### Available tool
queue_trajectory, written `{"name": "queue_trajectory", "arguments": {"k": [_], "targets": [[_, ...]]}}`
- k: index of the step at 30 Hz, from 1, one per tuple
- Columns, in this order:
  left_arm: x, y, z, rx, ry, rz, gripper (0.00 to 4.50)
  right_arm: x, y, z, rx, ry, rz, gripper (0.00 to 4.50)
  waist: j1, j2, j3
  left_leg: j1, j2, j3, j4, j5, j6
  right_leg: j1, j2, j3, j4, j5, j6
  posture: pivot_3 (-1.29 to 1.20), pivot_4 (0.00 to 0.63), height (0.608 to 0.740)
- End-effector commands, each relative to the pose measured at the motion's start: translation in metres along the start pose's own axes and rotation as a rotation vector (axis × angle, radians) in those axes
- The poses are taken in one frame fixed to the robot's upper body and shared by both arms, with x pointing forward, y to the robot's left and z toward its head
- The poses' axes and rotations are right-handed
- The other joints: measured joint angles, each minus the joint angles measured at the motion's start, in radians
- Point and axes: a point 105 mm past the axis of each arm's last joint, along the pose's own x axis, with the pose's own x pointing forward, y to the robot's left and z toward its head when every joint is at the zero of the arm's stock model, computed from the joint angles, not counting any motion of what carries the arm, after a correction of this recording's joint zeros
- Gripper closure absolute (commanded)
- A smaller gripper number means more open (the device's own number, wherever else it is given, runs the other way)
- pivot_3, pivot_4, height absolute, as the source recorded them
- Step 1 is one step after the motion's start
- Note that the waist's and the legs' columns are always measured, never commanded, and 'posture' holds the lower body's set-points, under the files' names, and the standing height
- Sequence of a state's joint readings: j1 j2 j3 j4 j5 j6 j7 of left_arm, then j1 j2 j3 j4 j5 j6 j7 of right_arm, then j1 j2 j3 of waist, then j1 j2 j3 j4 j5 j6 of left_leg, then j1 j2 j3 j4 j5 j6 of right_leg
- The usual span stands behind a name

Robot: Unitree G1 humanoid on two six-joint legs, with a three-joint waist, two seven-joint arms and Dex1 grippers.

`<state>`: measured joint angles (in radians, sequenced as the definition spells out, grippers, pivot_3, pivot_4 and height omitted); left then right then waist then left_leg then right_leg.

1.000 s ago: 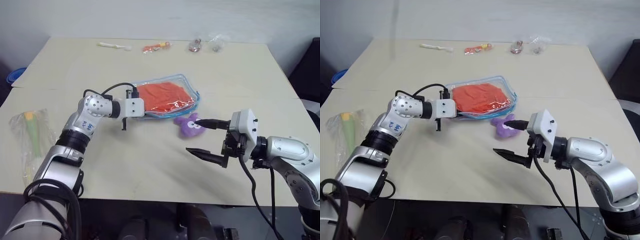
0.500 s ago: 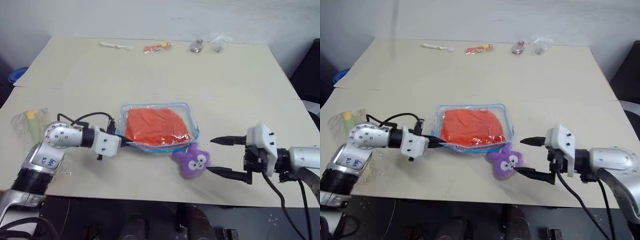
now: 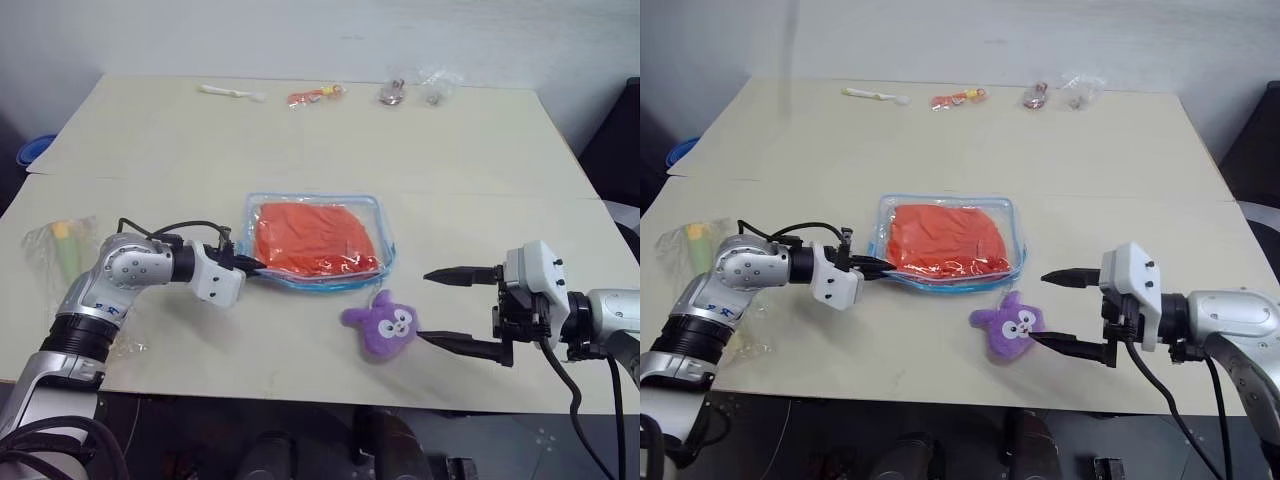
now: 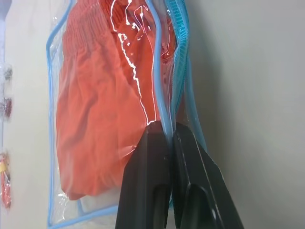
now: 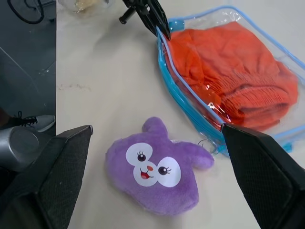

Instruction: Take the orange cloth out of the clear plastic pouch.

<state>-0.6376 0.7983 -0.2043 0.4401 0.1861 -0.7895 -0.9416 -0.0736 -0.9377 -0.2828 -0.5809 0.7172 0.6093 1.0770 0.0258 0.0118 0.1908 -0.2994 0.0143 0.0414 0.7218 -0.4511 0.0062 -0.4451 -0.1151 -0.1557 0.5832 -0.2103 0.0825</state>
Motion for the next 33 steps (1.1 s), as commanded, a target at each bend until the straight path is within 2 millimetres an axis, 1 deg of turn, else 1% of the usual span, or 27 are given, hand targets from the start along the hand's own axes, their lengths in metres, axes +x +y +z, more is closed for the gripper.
{"name": "queue_trajectory", "arguments": {"k": [1, 3, 6, 9, 12, 14, 15, 18, 20, 22, 24, 25, 27, 29, 30, 33], "targets": [[-0.005, 0.005, 0.003, 0.026, -0.020, 0.015, 4.23, 0.000, 0.002, 0.008, -0.037, -0.016, 0.010, 0.00, 0.000, 0.000, 0.000, 0.000, 0.000, 0.000, 0.000, 0.000, 0.000, 0.000, 0.000, 0.000, 0.000, 0.000, 0.000, 0.00, 0.150, 0.740], [-0.007, 0.005, 0.003, 0.015, -0.026, 0.014, 3.77, 0.001, 0.002, 0.008, -0.039, -0.017, 0.009, 0.00, 0.000, 0.000, 0.000, 0.000, 0.000, 0.000, 0.000, 0.000, 0.000, 0.000, 0.000, 0.000, 0.000, 0.000, 0.000, 0.00, 0.150, 0.740], [-0.016, 0.009, 0.005, 0.005, -0.028, 0.026, 2.81, 0.001, 0.001, 0.008, -0.041, -0.017, 0.005, 0.00, -0.001, 0.000, 0.000, 0.000, 0.000, 0.000, 0.000, 0.000, 0.000, 0.000, 0.000, 0.000, 0.000, 0.000, 0.000, 0.00, 0.150, 0.740], [-0.029, 0.014, 0.009, -0.020, -0.031, 0.043, 1.82, 0.000, 0.000, 0.007, -0.040, -0.015, -0.002, 0.00, -0.002, 0.000, 0.000, 0.000, 0.000, 0.000, 0.000, 0.000, 0.000, 0.000, 0.000, 0.000, 0.000, 0.000, 0.000, 0.00, 0.150, 0.740], [-0.041, 0.026, 0.021, -0.100, -0.063, 0.080, 0.82, -0.003, -0.001, 0.007, -0.038, -0.012, -0.013, 0.00, -0.002, 0.000, 0.000, 0.000, 0.001, 0.000, 0.000, 0.000, 0.000, 0.000, 0.000, 0.000, 0.000, 0.000, 0.000, 0.00, 0.150, 0.740], [-0.044, 0.039, 0.035, -0.191, -0.108, 0.094, 0.23, -0.005, -0.001, 0.007, -0.035, -0.012, -0.025, 0.00, 0.000, 0.000, 0.000, 0.000, 0.001, -0.001, 0.000, 0.000, 0.000, 0.000, 0.000, 0.000, 0.000, 0.000, 0.000, 0.00, 0.150, 0.740], [-0.044, 0.045, 0.044, -0.232, -0.136, 0.084, 0.01, -0.006, -0.001, 0.008, -0.033, -0.012, -0.030, 0.00, 0.002, 0.000, 0.000, 0.000, 0.000, -0.001, 0.000, 0.000, 0.000, 0.000, 0.000, 0.000, 0.000, 0.000, 0.000, 0.00, 0.150, 0.740], [-0.037, 0.059, 0.069, -0.300, -0.211, 0.033, 0.01, -0.008, -0.003, 0.009, -0.032, -0.022, -0.058, 0.00, 0.004, 0.000, 0.000, -0.001, -0.001, -0.002, 0.001, 0.000, 0.000, 0.000, 0.000, 0.000, 0.000, 0.000, 0.000, 0.00, 0.150, 0.740], [-0.033, 0.065, 0.081, -0.400, -0.254, 0.006, 0.01, -0.006, -0.004, 0.008, -0.039, -0.020, -0.076, 0.00, 0.002, 0.000, 0.000, -0.001, -0.001, -0.002, 0.001, 0.000, 0.000, 0.000, 0.000, 0.001, 0.000, 0.000, 0.000, 0.00, 0.150, 0.740], [-0.031, 0.065, 0.090, -0.491, -0.288, -0.042, 0.01, -0.003, -0.007, 0.006, -0.051, -0.017, -0.100, 0.00, -0.001, 0.000, 0.000, -0.001, 0.000, -0.001, 0.001, 0.000, 0.000, 0.000, 0.000, 0.001, 0.000, 0.000, 0.000, 0.00, 0.150, 0.740], [-0.029, 0.063, 0.092, -0.534, -0.281, -0.073, 0.01, -0.001, -0.009, 0.005, -0.049, -0.018, -0.119, 0.00, -0.005, 0.000, 0.000, -0.001, 0.000, 0.001, 0.000, 0.000, 0.000, 0.001, 0.001, 0.002, 0.000, 0.000, 0.000, 0.00, 0.150, 0.740], [-0.027, 0.061, 0.090, -0.525, -0.265, -0.083, 0.01, -0.001, -0.008, 0.006, -0.048, -0.019, -0.118, 0.00, -0.007, 0.000, 0.000, -0.001, 0.000, 0.002, -0.001, 0.000, 0.000, 0.001, 0.001, 0.003, 0.000, 0.000, 0.000, 0.00, 0.150, 0.740], [-0.023, 0.053, 0.085, -0.506, -0.230, -0.118, 0.01, 0.002, -0.002, 0.005, -0.034, -0.017, -0.104, 0.00, -0.006, 0.000, 0.000, 0.000, 0.001, 0.004, -0.001, 0.000, 0.000, 0.001, 0.002, 0.005, 0.000, 0.000, 0.000, 0.00, 0.150, 0.740], [-0.019, 0.048, 0.087, -0.478, -0.237, -0.142, 0.01, 0.004, 0.004, 0.002, -0.037, -0.002, -0.085, 0.00, -0.003, 0.000, 0.000, 0.000, 0.001, 0.004, -0.001, 0.000, -0.001, 0.000, 0.002, 0.005, 0.000, 0.000, 0.000, 0.00, 0.150, 0.740], [-0.018, 0.048, 0.088, -0.467, -0.244, -0.147, 0.01, 0.004, 0.005, 0.001, -0.040, 0.002, -0.083, 0.00, -0.002, 0.000, 0.000, 0.000, 0.001, 0.003, -0.001, 0.000, -0.001, 0.000, 0.002, 0.005, 0.000, 0.000, 0.000, 0.00, 0.150, 0.740], [0.001, 0.055, 0.093, -0.421, -0.280, -0.159, 0.01, 0.002, -0.001, 0.001, -0.046, -0.002, -0.109, 0.00, 0.005, 0.000, 0.000, 0.000, -0.001, 0.003, 0.000, 0.000, 0.000, 0.001, 0.002, 0.006, 0.000, 0.000, 0.000, 0.00, 0.150, 0.740]]}}
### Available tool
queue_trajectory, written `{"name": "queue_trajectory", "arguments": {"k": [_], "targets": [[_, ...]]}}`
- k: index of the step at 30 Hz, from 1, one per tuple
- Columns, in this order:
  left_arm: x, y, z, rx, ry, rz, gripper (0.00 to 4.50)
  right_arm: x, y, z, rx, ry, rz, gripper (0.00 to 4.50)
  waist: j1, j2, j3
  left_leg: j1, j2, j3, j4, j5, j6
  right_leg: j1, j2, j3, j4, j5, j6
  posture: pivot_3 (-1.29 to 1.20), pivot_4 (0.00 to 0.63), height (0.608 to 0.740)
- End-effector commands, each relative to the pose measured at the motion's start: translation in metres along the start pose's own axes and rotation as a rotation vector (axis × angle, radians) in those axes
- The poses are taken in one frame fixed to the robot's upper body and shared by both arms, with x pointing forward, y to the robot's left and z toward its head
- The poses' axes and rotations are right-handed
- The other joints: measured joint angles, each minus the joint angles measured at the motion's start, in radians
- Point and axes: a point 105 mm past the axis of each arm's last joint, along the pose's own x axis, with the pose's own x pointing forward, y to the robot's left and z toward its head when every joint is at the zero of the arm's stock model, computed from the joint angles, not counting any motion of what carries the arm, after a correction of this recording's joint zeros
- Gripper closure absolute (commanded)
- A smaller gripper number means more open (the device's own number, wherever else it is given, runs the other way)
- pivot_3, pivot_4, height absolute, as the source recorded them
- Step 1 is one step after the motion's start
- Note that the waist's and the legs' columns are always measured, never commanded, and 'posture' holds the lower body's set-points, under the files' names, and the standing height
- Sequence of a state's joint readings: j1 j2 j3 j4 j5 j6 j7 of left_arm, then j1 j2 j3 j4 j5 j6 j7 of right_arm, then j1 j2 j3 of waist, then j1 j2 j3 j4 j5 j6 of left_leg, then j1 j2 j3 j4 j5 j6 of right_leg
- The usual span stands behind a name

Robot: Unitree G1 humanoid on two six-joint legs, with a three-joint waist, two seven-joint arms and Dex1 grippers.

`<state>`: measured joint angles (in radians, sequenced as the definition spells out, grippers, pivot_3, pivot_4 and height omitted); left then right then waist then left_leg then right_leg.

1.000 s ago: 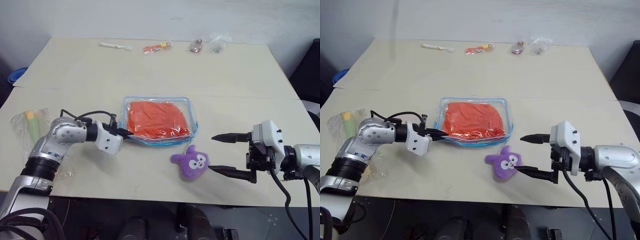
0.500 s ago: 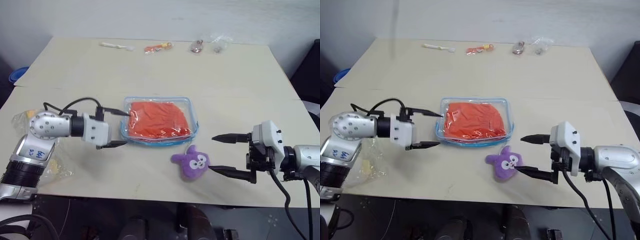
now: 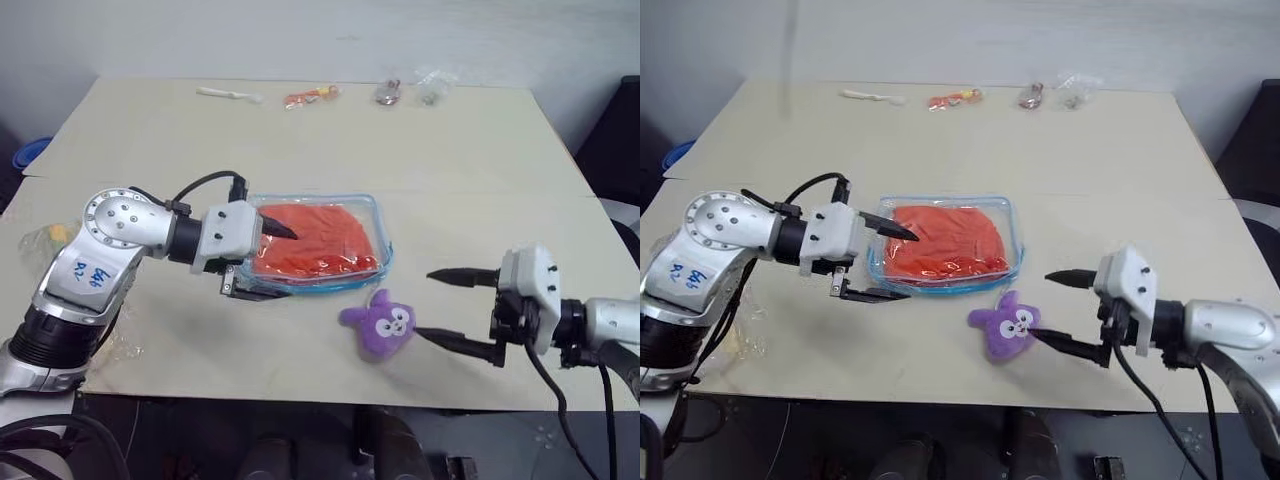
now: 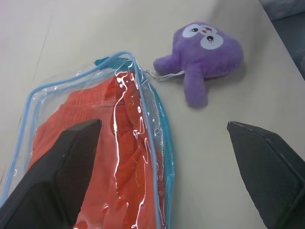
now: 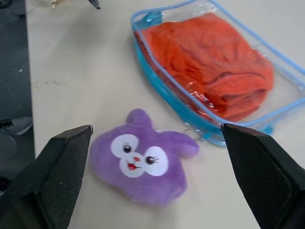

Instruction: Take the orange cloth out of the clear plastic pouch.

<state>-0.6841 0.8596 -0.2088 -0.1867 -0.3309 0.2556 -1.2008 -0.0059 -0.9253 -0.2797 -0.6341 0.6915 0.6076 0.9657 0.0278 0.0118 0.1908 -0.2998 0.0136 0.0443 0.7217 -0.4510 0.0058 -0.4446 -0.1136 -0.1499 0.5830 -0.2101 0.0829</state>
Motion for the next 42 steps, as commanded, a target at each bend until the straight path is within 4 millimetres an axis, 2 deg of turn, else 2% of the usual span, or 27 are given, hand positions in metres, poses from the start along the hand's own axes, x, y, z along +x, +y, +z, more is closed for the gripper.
{"name": "queue_trajectory", "arguments": {"k": [1, 5, 8, 10, 12, 15, 21, 26, 32, 36, 42], "targets": [[0.017, 0.011, 0.012, 0.091, -0.032, -0.020, 0.01, -0.001, -0.005, 0.012, -0.060, -0.036, -0.027, 0.00, 0.006, 0.000, 0.000, 0.000, 0.000, -0.001, 0.001, 0.000, 0.000, 0.000, 0.000, 0.000, 0.000, 0.000, 0.000, 0.00, 0.150, 0.740], [0.035, 0.036, 0.021, 0.103, -0.083, 0.005, 0.01, -0.002, -0.014, 0.017, -0.107, -0.039, -0.047, 0.00, 0.005, 0.000, 0.000, 0.000, -0.001, -0.001, 0.003, 0.000, 0.000, 0.000, 0.000, 0.000, -0.001, 0.001, 0.001, 0.00, 0.150, 0.740], [0.056, 0.052, 0.033, 0.156, -0.137, 0.005, 0.01, -0.006, -0.024, 0.015, -0.122, -0.015, -0.063, 0.00, 0.003, 0.000, 0.000, -0.001, -0.001, -0.001, 0.002, 0.000, 0.001, 0.000, 0.001, 0.000, -0.001, 0.001, 0.001, 0.00, 0.150, 0.740], [0.073, 0.047, 0.034, 0.223, -0.141, -0.068, 0.01, -0.011, -0.031, 0.014, -0.132, 0.005, -0.083, 0.00, 0.002, 0.000, 0.000, -0.002, -0.001, -0.001, 0.002, 0.000, 0.001, 0.000, 0.000, 0.000, -0.001, 0.001, 0.002, 0.00, 0.150, 0.740], [0.088, 0.030, 0.037, 0.275, -0.171, -0.182, 0.01, -0.017, -0.035, 0.013, -0.143, 0.025, -0.094, 0.00, -0.001, 0.000, 0.000, -0.002, -0.001, 0.001, 0.002, 0.000, 0.001, 0.000, 0.000, 0.000, -0.001, 0.001, 0.002, 0.00, 0.150, 0.740], [0.100, 0.011, 0.038, 0.340, -0.195, -0.294, 0.01, -0.018, -0.031, 0.011, -0.150, 0.049, -0.077, 0.00, -0.003, 0.000, 0.000, -0.002, 0.000, 0.001, 0.001, 0.000, 0.001, 0.000, 0.000, 0.000, -0.001, 0.001, 0.002, 0.00, 0.150, 0.740], [0.113, -0.012, 0.026, 0.469, -0.174, -0.412, 0.01, -0.012, -0.019, 0.009, -0.131, 0.045, -0.054, 0.00, -0.001, 0.000, 0.000, -0.001, 0.000, 0.002, 0.002, 0.000, 0.002, 0.000, 0.000, 0.000, 0.000, 0.001, 0.002, 0.00, 0.150, 0.740], [0.123, -0.025, 0.016, 0.516, -0.161, -0.446, 0.01, -0.003, -0.014, 0.009, -0.122, 0.027, -0.052, 0.00, 0.000, 0.000, 0.000, -0.002, 0.000, 0.002, 0.002, -0.001, 0.002, 0.000, 0.000, 0.001, 0.000, 0.001, 0.002, 0.00, 0.150, 0.740], [0.138, -0.026, 0.007, 0.480, -0.143, -0.399, 0.01, 0.003, -0.018, 0.012, -0.129, 0.008, -0.063, 0.00, 0.002, 0.000, 0.000, -0.001, -0.001, 0.001, 0.002, -0.001, 0.002, 0.000, 0.000, 0.001, -0.001, 0.001, 0.002, 0.00, 0.150, 0.740], [0.141, -0.027, 0.005, 0.443, -0.165, -0.362, 0.88, 0.006, -0.023, 0.012, -0.140, 0.005, -0.068, 0.00, 0.000, 0.000, 0.000, -0.002, -0.001, 0.001, 0.002, -0.001, 0.002, 0.000, 0.000, 0.001, -0.001, 0.001, 0.002, 0.00, 0.150, 0.740], [0.125, -0.035, 0.005, 0.428, -0.187, -0.354, 2.85, 0.013, -0.033, 0.006, -0.174, 0.020, -0.069, 0.00, -0.002, 0.000, 0.000, -0.001, 0.000, 0.001, 0.002, -0.001, 0.002, 0.000, 0.000, 0.001, 0.000, 0.001, 0.002, 0.00, 0.150, 0.740]]}}
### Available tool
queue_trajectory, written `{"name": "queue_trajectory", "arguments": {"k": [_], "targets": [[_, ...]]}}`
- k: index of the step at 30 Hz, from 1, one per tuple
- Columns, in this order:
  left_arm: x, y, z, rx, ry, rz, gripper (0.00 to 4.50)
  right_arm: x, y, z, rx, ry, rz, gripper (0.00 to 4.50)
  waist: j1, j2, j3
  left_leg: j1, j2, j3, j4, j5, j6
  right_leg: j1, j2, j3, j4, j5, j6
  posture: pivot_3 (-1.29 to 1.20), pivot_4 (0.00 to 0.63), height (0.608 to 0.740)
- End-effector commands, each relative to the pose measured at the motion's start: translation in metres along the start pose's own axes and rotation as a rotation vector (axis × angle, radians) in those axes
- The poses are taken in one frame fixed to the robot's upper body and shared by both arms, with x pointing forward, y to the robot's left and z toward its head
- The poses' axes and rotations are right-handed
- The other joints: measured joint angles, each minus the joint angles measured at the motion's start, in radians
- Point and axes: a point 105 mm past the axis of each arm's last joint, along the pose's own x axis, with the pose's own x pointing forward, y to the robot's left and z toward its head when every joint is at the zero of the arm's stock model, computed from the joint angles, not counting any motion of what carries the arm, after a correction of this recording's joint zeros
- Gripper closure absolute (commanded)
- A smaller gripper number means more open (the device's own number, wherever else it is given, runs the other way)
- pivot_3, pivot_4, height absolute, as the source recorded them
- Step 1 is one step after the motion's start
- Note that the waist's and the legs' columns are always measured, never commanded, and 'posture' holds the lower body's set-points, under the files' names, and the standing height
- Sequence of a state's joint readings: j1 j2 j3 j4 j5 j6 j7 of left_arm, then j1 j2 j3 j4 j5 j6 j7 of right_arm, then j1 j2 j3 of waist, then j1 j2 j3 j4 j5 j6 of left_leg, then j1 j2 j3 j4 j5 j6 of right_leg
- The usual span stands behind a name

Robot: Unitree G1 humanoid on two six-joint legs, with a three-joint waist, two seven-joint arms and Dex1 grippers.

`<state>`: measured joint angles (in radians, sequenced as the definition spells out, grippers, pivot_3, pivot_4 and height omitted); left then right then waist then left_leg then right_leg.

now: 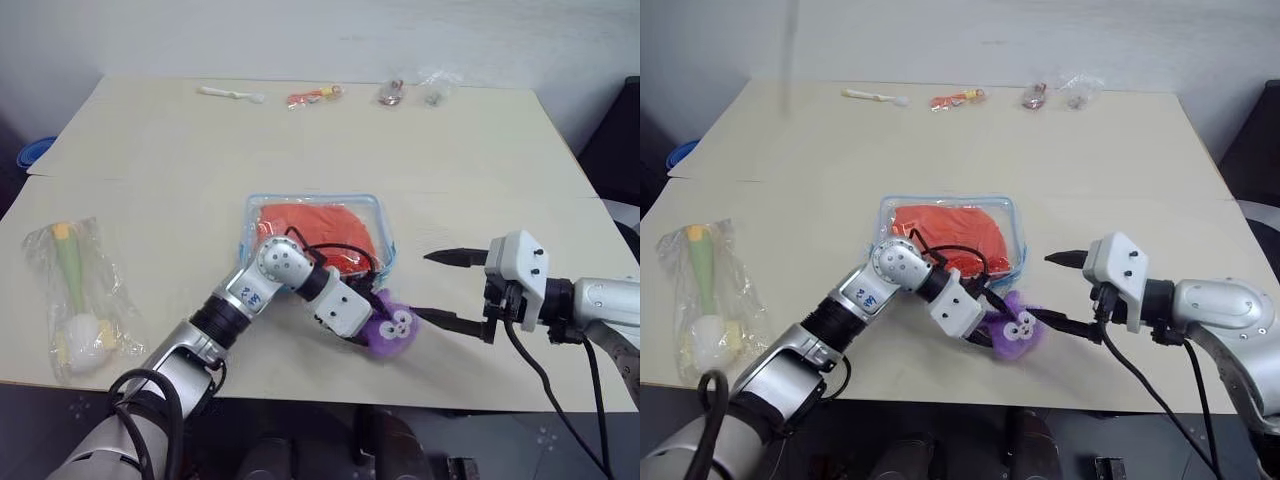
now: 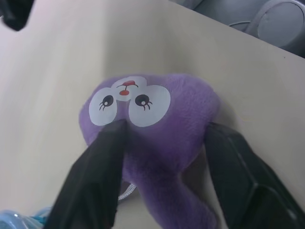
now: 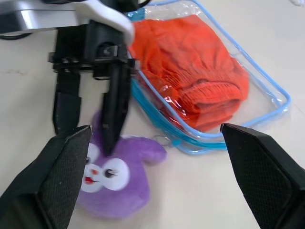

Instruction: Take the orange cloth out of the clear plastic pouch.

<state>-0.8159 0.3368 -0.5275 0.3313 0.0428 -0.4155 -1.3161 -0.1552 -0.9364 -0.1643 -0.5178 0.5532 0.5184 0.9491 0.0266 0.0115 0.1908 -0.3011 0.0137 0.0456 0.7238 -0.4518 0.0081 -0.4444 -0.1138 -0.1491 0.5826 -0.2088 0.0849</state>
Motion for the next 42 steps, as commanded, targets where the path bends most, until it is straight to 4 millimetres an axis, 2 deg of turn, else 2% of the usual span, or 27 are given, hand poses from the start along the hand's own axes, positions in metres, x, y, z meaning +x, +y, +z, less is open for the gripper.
{"name": "queue_trajectory", "arguments": {"k": [1, 5, 12, 15, 18, 25, 30, 36, 42], "targets": [[-0.015, -0.003, 0.011, 0.024, -0.018, 0.023, 3.20, 0.006, -0.007, 0.002, -0.055, -0.016, -0.007, 0.00, -0.001, 0.000, 0.000, 0.000, 0.000, 0.000, 0.000, 0.000, 0.000, 0.000, 0.000, 0.000, 0.000, 0.000, 0.000, 0.00, 0.150, 0.740], [-0.029, -0.010, 0.013, -0.013, -0.006, 0.039, 4.46, 0.020, -0.022, -0.002, -0.104, -0.016, -0.039, 0.00, -0.005, 0.000, 0.000, 0.001, 0.000, 0.000, 0.000, 0.000, 0.000, 0.000, 0.000, 0.000, 0.000, 0.000, 0.000, 0.00, 0.150, 0.740], [-0.045, -0.016, 0.012, -0.057, 0.039, 0.080, 4.49, 0.051, -0.027, -0.015, -0.207, 0.011, 0.021, 0.00, 0.000, 0.001, 0.000, 0.001, 0.000, -0.002, 0.002, 0.000, 0.000, -0.001, 0.000, -0.001, 0.000, 0.000, 0.000, 0.00, 0.150, 0.740], [-0.047, -0.015, 0.011, -0.066, 0.048, 0.100, 4.49, 0.057, -0.031, -0.023, -0.255, 0.038, 0.029, 0.00, -0.001, 0.001, 0.000, 0.001, 0.000, -0.002, 0.002, 0.000, 0.000, -0.001, 0.000, -0.001, 0.000, 0.000, 0.000, 0.00, 0.150, 0.740], [-0.047, -0.015, 0.011, -0.072, 0.052, 0.112, 4.50, 0.061, -0.036, -0.021, -0.247, 0.016, 0.028, 0.61, -0.003, 0.001, 0.000, 0.001, 0.000, -0.002, 0.002, 0.000, 0.000, -0.001, 0.000, -0.002, 0.000, 0.000, 0.000, 0.00, 0.150, 0.740], [-0.047, -0.013, 0.012, -0.075, 0.054, 0.125, 4.50, 0.073, -0.037, -0.025, -0.290, 0.024, 0.054, 3.16, -0.005, 0.001, 0.000, 0.001, 0.000, -0.002, 0.002, 0.000, 0.000, -0.001, 0.000, -0.002, 0.000, 0.000, 0.000, 0.00, 0.150, 0.740], [-0.047, -0.011, 0.014, -0.077, 0.052, 0.131, 4.50, 0.077, -0.036, -0.032, -0.349, 0.048, 0.067, 3.16, -0.004, 0.001, 0.000, 0.001, 0.000, -0.002, 0.002, 0.000, 0.000, -0.001, 0.000, -0.002, 0.000, 0.000, 0.000, 0.00, 0.150, 0.740], [-0.047, -0.012, 0.014, -0.081, 0.054, 0.129, 4.50, 0.078, -0.040, -0.022, -0.441, 0.011, 0.038, 3.16, -0.006, 0.001, 0.000, 0.001, 0.000, -0.002, 0.002, 0.000, 0.000, -0.001, 0.000, -0.002, 0.000, 0.000, 0.000, 0.00, 0.150, 0.740], [-0.046, -0.014, 0.014, -0.085, 0.051, 0.126, 4.50, 0.084, -0.042, -0.023, -0.534, 0.017, 0.024, 3.16, -0.006, 0.001, 0.000, 0.001, 0.000, -0.002, 0.002, 0.000, 0.000, -0.001, 0.000, -0.002, 0.000, 0.000, 0.000, 0.00, 0.150, 0.740]]}}
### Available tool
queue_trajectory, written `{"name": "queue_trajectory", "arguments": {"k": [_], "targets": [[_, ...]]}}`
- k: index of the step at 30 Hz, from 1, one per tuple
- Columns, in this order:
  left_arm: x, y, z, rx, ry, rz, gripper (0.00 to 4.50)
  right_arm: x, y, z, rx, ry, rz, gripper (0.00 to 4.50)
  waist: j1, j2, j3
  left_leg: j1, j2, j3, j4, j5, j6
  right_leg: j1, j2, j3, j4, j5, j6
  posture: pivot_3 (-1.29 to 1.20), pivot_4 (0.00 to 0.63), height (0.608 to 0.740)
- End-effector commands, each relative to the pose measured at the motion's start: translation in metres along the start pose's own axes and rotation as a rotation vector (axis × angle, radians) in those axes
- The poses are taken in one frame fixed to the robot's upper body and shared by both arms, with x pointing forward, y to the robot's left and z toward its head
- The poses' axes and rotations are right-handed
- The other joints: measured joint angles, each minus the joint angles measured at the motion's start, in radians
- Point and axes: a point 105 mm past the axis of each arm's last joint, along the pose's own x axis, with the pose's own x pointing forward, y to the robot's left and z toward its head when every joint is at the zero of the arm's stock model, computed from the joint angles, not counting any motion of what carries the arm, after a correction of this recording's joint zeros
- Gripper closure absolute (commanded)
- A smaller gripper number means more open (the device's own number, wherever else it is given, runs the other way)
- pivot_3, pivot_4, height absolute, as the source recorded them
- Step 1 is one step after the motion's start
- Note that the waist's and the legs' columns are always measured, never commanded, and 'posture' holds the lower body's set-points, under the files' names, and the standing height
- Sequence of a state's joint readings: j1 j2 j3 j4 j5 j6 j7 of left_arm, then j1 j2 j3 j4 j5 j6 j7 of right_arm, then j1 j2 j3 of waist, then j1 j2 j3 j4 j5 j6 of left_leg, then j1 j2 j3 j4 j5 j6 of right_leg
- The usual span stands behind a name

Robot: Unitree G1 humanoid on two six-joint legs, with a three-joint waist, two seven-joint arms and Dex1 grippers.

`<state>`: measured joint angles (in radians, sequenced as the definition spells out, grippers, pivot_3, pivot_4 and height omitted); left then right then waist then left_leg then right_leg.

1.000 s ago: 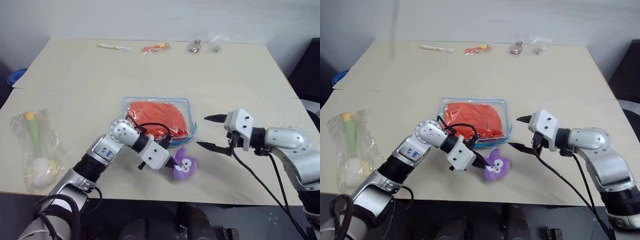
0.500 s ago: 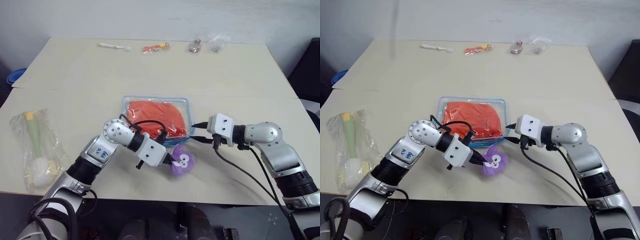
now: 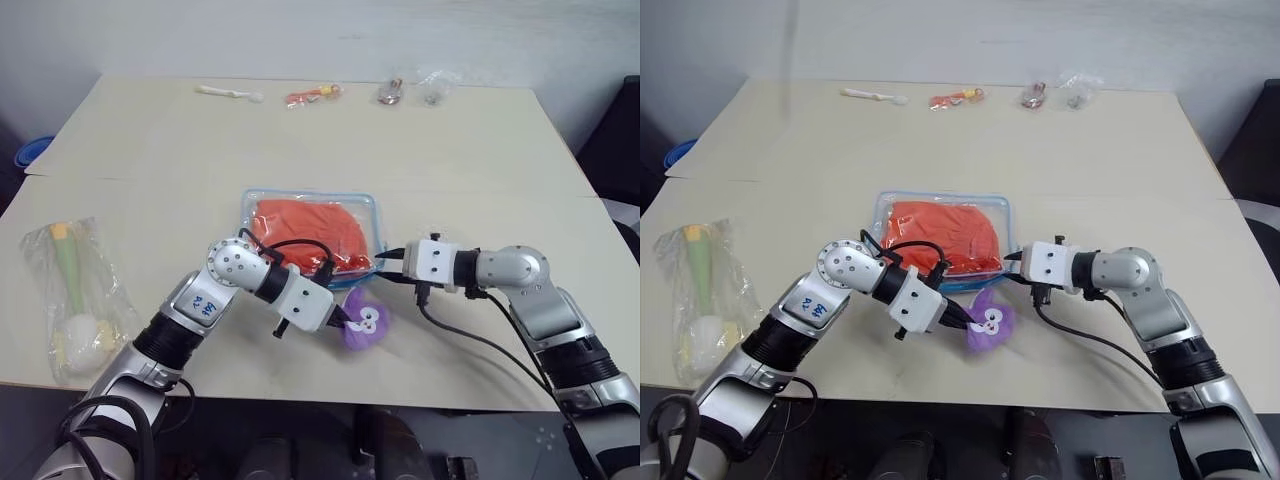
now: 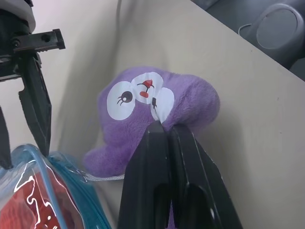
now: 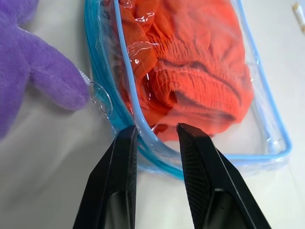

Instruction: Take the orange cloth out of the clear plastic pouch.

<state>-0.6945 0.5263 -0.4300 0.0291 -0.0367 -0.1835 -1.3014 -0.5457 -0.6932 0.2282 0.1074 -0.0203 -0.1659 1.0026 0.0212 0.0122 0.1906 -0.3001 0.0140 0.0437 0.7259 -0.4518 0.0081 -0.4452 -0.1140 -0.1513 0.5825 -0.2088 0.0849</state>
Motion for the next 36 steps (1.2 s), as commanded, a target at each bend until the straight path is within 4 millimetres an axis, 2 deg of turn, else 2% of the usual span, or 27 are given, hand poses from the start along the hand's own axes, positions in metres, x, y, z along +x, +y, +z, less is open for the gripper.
{"name": "queue_trajectory", "arguments": {"k": [1, 4, 7, 9, 13, 18, 30, 32, 36], "targets": [[-0.004, 0.003, 0.008, 0.030, -0.015, 0.024, 4.50, 0.003, -0.007, 0.006, -0.055, -0.021, -0.043, 3.16, 0.000, 0.000, 0.000, 0.000, 0.000, 0.000, 0.000, 0.000, 0.000, 0.000, 0.000, 0.000, 0.000, 0.000, 0.000, 0.00, 0.150, 0.740], [-0.004, 0.003, 0.008, 0.026, -0.015, 0.028, 4.50, 0.008, -0.003, 0.002, -0.091, -0.011, -0.029, 3.16, -0.001, 0.000, 0.000, 0.000, 0.000, 0.000, 0.000, 0.000, 0.000, 0.000, 0.000, 0.000, 0.000, 0.000, 0.000, 0.00, 0.150, 0.740], [-0.004, 0.004, 0.007, 0.021, -0.017, 0.034, 4.50, 0.010, -0.001, 0.000, -0.093, -0.014, -0.024, 3.72, -0.001, 0.000, 0.000, 0.000, 0.000, 0.000, 0.000, 0.000, 0.000, 0.000, 0.000, 0.000, 0.000, 0.000, 0.000, 0.00, 0.150, 0.740], [-0.006, 0.005, 0.007, 0.008, -0.020, 0.047, 4.50, 0.010, -0.002, -0.001, -0.097, -0.013, -0.023, 4.40, -0.001, 0.000, 0.000, 0.000, 0.000, 0.000, 0.000, 0.000, 0.000, 0.000, 0.000, 0.000, 0.000, 0.000, 0.000, 0.00, 0.150, 0.740], [-0.011, 0.007, 0.007, -0.028, -0.016, 0.087, 4.50, 0.007, -0.007, -0.001, -0.100, -0.018, -0.030, 4.46, -0.003, 0.000, 0.000, 0.000, 0.000, 0.000, 0.000, 0.000, 0.000, 0.000, 0.000, 0.000, 0.000, 0.000, 0.000, 0.00, 0.150, 0.740], [-0.031, 0.005, 0.005, -0.121, 0.003, 0.176, 4.50, 0.001, -0.006, -0.004, -0.120, -0.009, -0.005, 4.46, -0.005, 0.000, 0.000, 0.000, 0.001, 0.000, 0.000, 0.000, 0.000, 0.000, 0.000, 0.000, 0.000, 0.000, 0.000, 0.00, 0.150, 0.740], [-0.096, -0.045, 0.007, -0.447, 0.139, 0.371, 4.50, -0.034, -0.012, -0.017, -0.178, 0.029, 0.007, 4.46, -0.022, 0.002, 0.001, -0.001, 0.001, -0.004, 0.000, 0.000, 0.000, -0.001, -0.001, -0.001, 0.000, -0.001, -0.001, 0.00, 0.150, 0.740], [-0.112, -0.056, 0.003, -0.486, 0.204, 0.430, 4.50, -0.039, -0.012, -0.019, -0.183, 0.034, 0.010, 4.46, -0.023, 0.002, 0.001, -0.001, 0.002, -0.004, -0.001, 0.000, 0.000, -0.001, -0.001, -0.001, -0.001, -0.001, -0.001, 0.00, 0.150, 0.740], [-0.157, -0.078, -0.016, -0.607, 0.345, 0.591, 4.50, -0.049, -0.010, -0.019, -0.200, 0.029, 0.033, 4.46, -0.025, 0.003, 0.002, 0.000, 0.003, -0.004, -0.001, 0.000, -0.001, -0.001, -0.001, -0.002, -0.001, -0.001, -0.002, 0.00, 0.150, 0.740]]}}
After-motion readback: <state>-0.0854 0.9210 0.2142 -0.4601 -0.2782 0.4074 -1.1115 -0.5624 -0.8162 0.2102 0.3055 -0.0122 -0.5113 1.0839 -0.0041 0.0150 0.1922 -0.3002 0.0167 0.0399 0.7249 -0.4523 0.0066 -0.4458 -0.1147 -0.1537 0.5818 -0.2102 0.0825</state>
